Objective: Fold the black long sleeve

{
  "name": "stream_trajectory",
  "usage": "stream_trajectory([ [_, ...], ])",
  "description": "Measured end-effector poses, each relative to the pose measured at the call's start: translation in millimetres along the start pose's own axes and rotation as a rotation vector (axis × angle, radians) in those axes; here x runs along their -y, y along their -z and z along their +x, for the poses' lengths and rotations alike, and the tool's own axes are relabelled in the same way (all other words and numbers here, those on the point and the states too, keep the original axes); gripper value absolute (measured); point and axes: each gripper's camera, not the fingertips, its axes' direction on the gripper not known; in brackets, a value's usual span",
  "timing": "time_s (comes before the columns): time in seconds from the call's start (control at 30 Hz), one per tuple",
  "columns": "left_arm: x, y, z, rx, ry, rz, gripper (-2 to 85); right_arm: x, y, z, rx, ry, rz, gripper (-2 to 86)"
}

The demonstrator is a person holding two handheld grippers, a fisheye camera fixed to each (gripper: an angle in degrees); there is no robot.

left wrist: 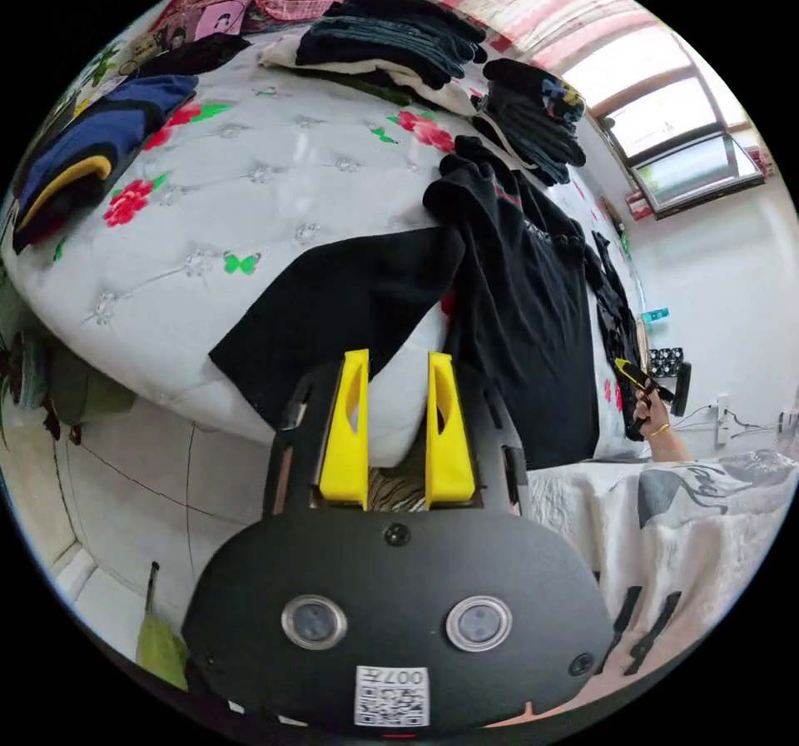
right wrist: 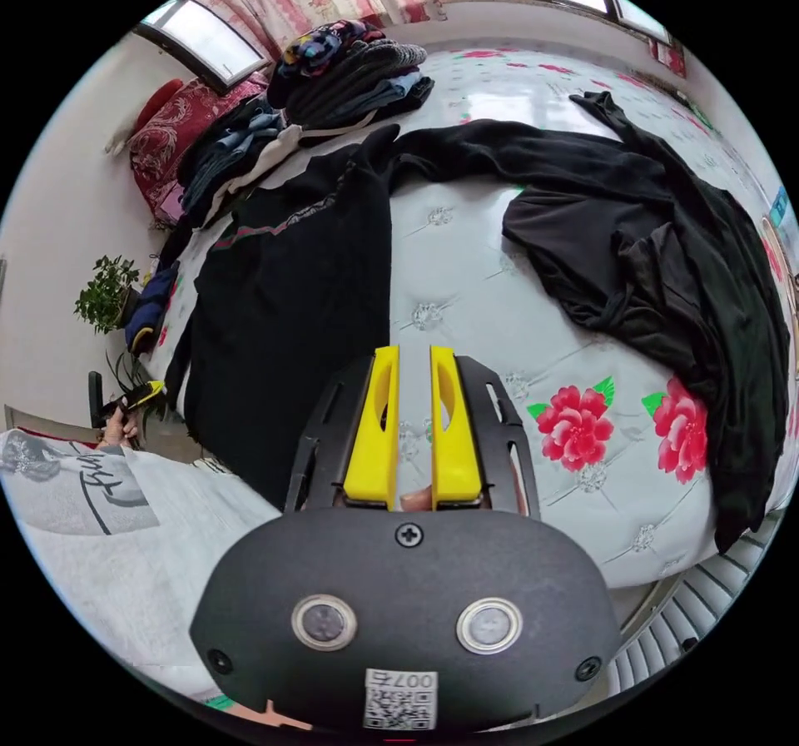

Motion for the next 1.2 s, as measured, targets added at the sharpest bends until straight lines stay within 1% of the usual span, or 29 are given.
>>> stream_trajectory([
  [0.03, 11.4, -10.8, 6.3, 0.022, -0.017, -0.018, 11.2, 17.6, -2.6, 1.1, -0.004, -0.007, 0.019, 6.8],
  [0.13, 59.1, -67.2, 35.6, 0.183, -0.103, -0.119, 11.2, 62.4, -5.0, 16.5, 0.001, -0.067, 0.072, 7.1],
  [0.17, 70.2, -87.7, 46.5, 0.273, -0.149, -0.169, 10.4, 71.1, -4.7, 22.0, 0.007, -0.087, 0.088, 7.1],
  [0.2, 75.4, -95.7, 59.1, 0.344, -0.220, -0.126, 8.9, 89.0, -4.4, 35.5, 0.023, -0.135, 0.115, 7.1],
  [0.3, 93.0, -107.5, 59.9, 0.373, -0.209, -0.156, 5.5, 135.1, -9.2, 77.9, 0.061, -0.257, 0.163, 7.2],
  [0.37, 119.7, -103.3, 27.1, 0.383, -0.112, -0.176, 4.0, 163.1, -17.9, 110.4, 0.078, -0.344, 0.179, 7.4],
  [0.43, 143.1, -75.5, -17.6, 0.436, 0.023, -0.122, 3.5, 197.2, -34.4, 158.5, 0.117, -0.462, 0.189, 7.6],
  [0.47, 158.1, -45.7, -52.7, 0.486, 0.138, -0.063, 3.3, 204.4, -39.1, 170.9, 0.128, -0.495, 0.195, 7.5],
  [0.5, 164.4, -28.5, -70.8, 0.512, 0.202, -0.030, 3.3, 216.7, -49.1, 195.2, 0.152, -0.559, 0.208, 7.4],
  [0.53, 172.5, 8.1, -106.3, 0.565, 0.349, 0.043, 3.2, 226.1, -58.9, 217.2, 0.163, -0.622, 0.225, 6.9],
  [0.57, 174.4, 41.6, -137.6, 0.582, 0.479, 0.115, 3.3, 230.2, -63.3, 226.6, 0.162, -0.647, 0.234, 6.7],
  [0.6, 172.5, 66.4, -161.7, 0.559, 0.566, 0.187, 3.5, 238.5, -72.2, 243.5, 0.161, -0.682, 0.243, 5.4],
  [0.63, 171.7, 74.0, -171.2, 0.540, 0.592, 0.208, 3.6, 245.7, -77.2, 256.4, 0.135, -0.704, 0.244, 3.8],
  [0.67, 171.9, 78.4, -186.0, 0.512, 0.617, 0.199, 4.1, 248.4, -77.5, 261.1, 0.108, -0.708, 0.252, 2.9],
  [0.73, 170.1, 73.7, -191.2, 0.538, 0.601, 0.180, 4.7, 255.3, -68.1, 275.4, -0.042, -0.690, 0.276, 0.9],
  [0.77, 164.2, 67.2, -193.0, 0.514, 0.605, 0.184, 5.2, 255.5, -62.8, 279.7, -0.090, -0.688, 0.283, 0.7],
  [0.83, 148.5, 59.7, -193.6, 0.486, 0.658, 0.201, 5.7, 245.3, -34.7, 303.1, -0.278, -0.700, 0.325, 0.3],
  [0.87, 136.2, 58.3, -187.3, 0.476, 0.664, 0.224, 6.0, 241.2, -27.9, 310.3, -0.298, -0.697, 0.334, 0.2],
  [0.9, 130.4, 58.9, -181.3, 0.487, 0.657, 0.238, 6.0, 234.3, -18.9, 323.8, -0.271, -0.685, 0.345, 0.3],
  [0.93, 118.6, 63.7, -163.3, 0.542, 0.646, 0.276, 6.0, 230.9, -18.0, 334.4, -0.156, -0.647, 0.340, 0.6],
  [1.0, 97.7, 76.4, -117.6, 0.637, 0.606, 0.366, 5.5, 233.4, -27.5, 335.2, -0.014, -0.557, 0.312, 1.1],
  [1.1, 85.7, 80.2, -61.9, 0.728, 0.564, 0.453, 5.2, 252.1, -66.5, 301.3, 0.017, -0.362, 0.246, 1.6],
  [1.13, 86.1, 78.1, -53.2, 0.717, 0.552, 0.463, 5.1, 264.2, -92.1, 282.6, -0.018, -0.287, 0.188, 1.6],
  [1.17, 91.4, 68.9, -38.7, 0.647, 0.502, 0.464, 5.1, 270.3, -106.6, 273.6, -0.034, -0.251, 0.151, 1.6],
  [1.2, 101.6, 54.4, -26.3, 0.561, 0.446, 0.430, 5.5, 281.3, -138.4, 257.0, -0.067, -0.183, 0.061, 1.4],
])
